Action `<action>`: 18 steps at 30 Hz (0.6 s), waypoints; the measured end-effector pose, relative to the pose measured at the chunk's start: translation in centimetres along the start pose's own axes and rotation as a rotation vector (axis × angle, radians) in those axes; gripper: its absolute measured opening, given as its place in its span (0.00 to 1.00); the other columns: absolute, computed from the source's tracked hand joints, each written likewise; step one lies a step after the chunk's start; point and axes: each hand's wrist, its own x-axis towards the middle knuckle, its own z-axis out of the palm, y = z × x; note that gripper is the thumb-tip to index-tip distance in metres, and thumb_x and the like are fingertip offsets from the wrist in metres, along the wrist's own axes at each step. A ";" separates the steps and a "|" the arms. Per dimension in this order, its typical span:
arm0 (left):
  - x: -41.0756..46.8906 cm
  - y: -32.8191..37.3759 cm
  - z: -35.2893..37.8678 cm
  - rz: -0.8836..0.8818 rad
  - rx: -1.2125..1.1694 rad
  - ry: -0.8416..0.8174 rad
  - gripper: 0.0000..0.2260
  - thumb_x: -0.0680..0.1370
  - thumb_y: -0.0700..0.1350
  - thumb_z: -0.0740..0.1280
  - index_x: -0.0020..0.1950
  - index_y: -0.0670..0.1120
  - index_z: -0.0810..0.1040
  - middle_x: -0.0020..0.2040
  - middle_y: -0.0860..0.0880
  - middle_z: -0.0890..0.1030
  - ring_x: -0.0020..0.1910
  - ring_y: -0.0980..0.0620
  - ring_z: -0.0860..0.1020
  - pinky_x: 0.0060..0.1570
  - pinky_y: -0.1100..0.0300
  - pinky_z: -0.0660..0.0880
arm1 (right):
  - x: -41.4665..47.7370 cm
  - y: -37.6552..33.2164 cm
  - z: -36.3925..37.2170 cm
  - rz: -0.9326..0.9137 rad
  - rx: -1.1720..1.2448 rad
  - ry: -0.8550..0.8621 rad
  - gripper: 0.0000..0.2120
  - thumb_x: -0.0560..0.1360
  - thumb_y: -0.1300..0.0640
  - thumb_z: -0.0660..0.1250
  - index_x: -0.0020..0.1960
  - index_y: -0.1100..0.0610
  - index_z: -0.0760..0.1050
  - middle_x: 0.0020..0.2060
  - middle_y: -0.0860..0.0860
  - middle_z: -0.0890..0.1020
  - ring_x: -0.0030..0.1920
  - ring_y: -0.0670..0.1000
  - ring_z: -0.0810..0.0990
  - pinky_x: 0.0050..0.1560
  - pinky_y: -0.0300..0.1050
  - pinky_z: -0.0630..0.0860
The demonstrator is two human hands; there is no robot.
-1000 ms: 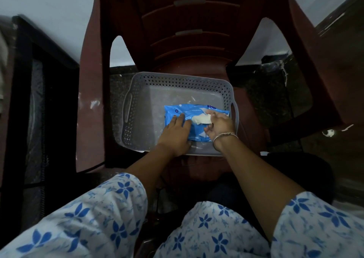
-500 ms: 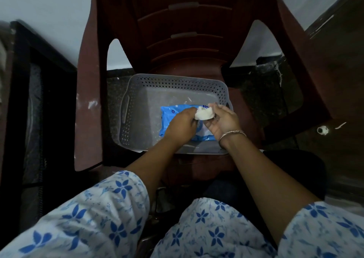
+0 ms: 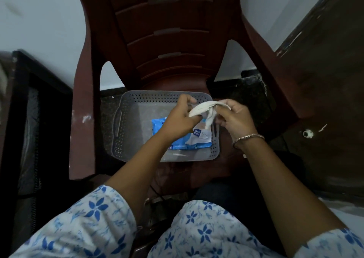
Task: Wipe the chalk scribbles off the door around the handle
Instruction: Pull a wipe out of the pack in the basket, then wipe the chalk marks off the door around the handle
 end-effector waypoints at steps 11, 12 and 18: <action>-0.9 8.5 6.4 0.294 -0.074 -0.060 0.10 0.73 0.34 0.68 0.40 0.49 0.78 0.35 0.48 0.77 0.32 0.53 0.74 0.35 0.54 0.73 | -6.0 -5.8 -9.7 -0.166 0.089 0.082 0.16 0.71 0.76 0.58 0.41 0.57 0.76 0.31 0.51 0.83 0.28 0.46 0.79 0.26 0.35 0.73; -0.9 9.2 7.3 0.335 -0.058 -0.055 0.10 0.73 0.34 0.68 0.41 0.49 0.80 0.37 0.46 0.79 0.33 0.56 0.75 0.34 0.58 0.74 | -6.8 -6.2 -10.9 -0.165 0.096 0.091 0.15 0.71 0.76 0.59 0.39 0.58 0.77 0.30 0.51 0.83 0.28 0.46 0.79 0.27 0.35 0.74; -1.5 14.0 14.5 0.529 0.038 -0.079 0.13 0.70 0.38 0.70 0.43 0.56 0.76 0.36 0.52 0.80 0.33 0.55 0.77 0.37 0.54 0.76 | -11.9 -7.8 -18.3 -0.233 -0.153 0.282 0.10 0.68 0.67 0.69 0.41 0.52 0.80 0.35 0.44 0.83 0.36 0.43 0.80 0.37 0.38 0.74</action>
